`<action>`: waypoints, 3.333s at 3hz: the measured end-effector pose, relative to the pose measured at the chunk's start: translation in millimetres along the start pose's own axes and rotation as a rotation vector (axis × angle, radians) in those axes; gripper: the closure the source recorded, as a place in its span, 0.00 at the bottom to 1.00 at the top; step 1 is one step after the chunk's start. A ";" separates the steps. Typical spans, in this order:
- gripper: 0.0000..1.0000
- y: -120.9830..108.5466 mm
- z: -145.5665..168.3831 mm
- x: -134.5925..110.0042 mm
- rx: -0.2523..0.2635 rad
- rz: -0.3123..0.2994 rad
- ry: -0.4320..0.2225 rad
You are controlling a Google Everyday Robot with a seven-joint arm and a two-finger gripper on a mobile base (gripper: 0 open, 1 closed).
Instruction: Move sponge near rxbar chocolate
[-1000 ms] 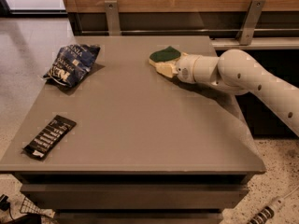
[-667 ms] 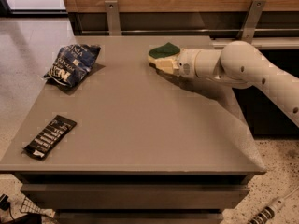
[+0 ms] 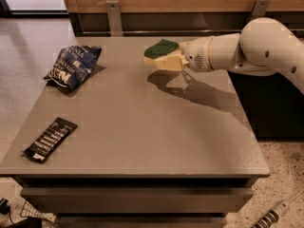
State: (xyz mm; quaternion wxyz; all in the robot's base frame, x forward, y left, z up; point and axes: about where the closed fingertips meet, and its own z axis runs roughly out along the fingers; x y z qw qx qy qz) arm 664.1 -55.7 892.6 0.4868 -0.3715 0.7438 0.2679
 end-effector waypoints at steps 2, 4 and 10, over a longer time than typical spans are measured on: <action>1.00 99.2 -13.4 14.2 -0.136 -0.051 0.045; 1.00 225.1 13.9 41.9 -0.334 -0.101 0.023; 0.00 267.6 20.5 39.5 -0.419 -0.158 0.042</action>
Offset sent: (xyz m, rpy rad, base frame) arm -0.1606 0.0835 -0.0281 -0.0131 0.0525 0.2534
